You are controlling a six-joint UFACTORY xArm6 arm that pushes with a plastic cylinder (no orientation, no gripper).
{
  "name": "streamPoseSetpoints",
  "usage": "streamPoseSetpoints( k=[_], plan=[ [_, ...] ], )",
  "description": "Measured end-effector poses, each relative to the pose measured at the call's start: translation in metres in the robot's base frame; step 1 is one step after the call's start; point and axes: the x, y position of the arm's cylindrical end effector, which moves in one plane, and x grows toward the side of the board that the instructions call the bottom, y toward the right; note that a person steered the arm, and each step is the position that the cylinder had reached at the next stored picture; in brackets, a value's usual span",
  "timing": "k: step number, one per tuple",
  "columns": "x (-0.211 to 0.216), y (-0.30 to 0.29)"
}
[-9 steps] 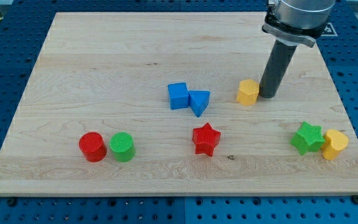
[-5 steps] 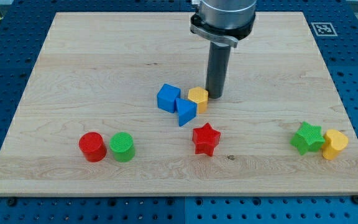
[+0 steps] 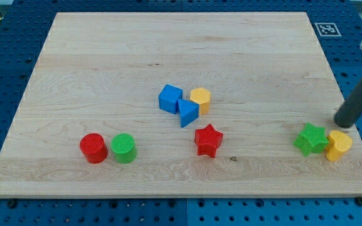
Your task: Slide the yellow heart closer to the yellow hexagon
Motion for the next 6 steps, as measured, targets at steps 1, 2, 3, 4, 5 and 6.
streamPoseSetpoints(
  k=[1, 2, 3, 4, 5, 6],
  plan=[
    [0.035, 0.013],
    [0.077, 0.014],
    [0.097, -0.015],
    [0.097, -0.032],
    [0.097, -0.032],
    [0.087, -0.032]
  ],
)
